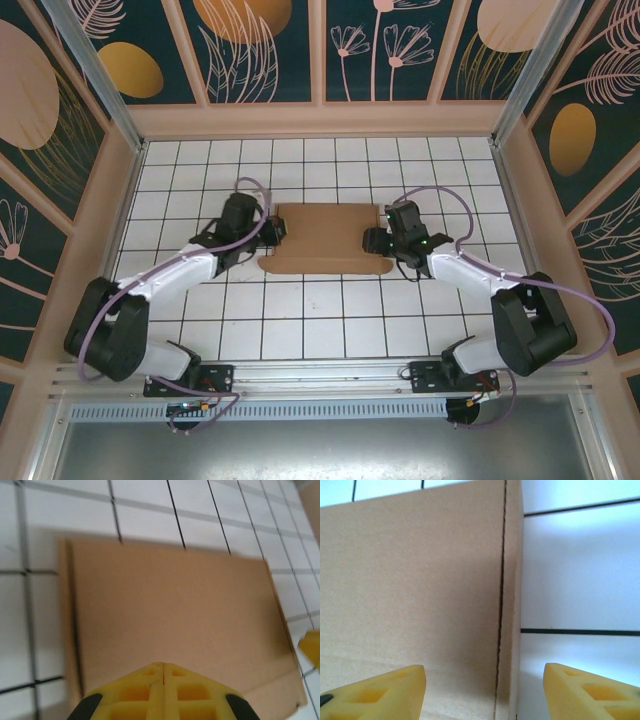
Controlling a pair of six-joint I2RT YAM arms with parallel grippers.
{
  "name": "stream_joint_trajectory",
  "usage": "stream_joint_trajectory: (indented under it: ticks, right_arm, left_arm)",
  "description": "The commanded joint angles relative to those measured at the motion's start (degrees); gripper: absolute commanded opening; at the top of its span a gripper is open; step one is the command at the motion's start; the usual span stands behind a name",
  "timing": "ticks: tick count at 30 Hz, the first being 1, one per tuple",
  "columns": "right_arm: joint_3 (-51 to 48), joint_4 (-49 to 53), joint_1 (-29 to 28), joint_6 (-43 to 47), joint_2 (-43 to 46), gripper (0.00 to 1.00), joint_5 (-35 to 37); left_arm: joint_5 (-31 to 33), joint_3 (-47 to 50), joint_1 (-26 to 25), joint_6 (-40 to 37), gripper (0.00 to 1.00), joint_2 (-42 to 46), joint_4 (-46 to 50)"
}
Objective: Fold the paper box
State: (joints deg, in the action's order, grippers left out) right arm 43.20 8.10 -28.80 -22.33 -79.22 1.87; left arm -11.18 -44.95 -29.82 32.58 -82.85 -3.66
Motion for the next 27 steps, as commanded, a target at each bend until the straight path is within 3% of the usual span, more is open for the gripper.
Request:
stream_joint_trajectory:
  ticks: [1, 6, 8, 9, 14, 19, 22, 27]
  right_arm:
    - [3.2, 0.3, -0.8, 2.6, 1.1, 0.61, 4.3]
    - [4.0, -0.4, -0.3, 3.2, -1.4, 0.6, 1.4]
    - [4.0, -1.1, -0.1, 3.1, -2.2, 0.6, 1.8]
    - [3.8, -1.6, 0.0, 3.0, -2.5, 0.6, 2.0]
    - [1.9, -6.4, 1.2, 3.6, -3.7, 0.6, -0.7]
    - [1.5, -8.1, 4.7, 2.4, -6.7, 0.61, -7.3]
    - [0.9, -8.7, 5.3, 2.1, -8.1, 0.61, -7.2]
    - [0.2, -9.5, 5.9, 2.3, -8.5, 0.61, -8.9]
  left_arm:
    - [-3.4, 2.4, -2.6, 1.3, 0.0, -1.9, -6.5]
    - [1.1, 5.6, -0.9, 1.2, 0.0, 2.0, -8.4]
    - [1.1, 7.0, 1.5, 2.5, 0.3, 3.9, -9.2]
    - [0.7, 7.6, 3.2, 3.4, 0.36, 4.6, -9.6]
    - [-0.4, 9.3, 7.4, 3.7, 0.31, 3.8, -11.3]
    - [-0.6, 7.1, 8.1, 3.3, 0.46, -3.4, -10.3]
    - [-0.9, 5.5, 8.5, 2.2, 0.53, -6.1, -10.0]
    - [0.4, 2.0, 8.9, 0.2, 0.47, -10.2, -7.0]
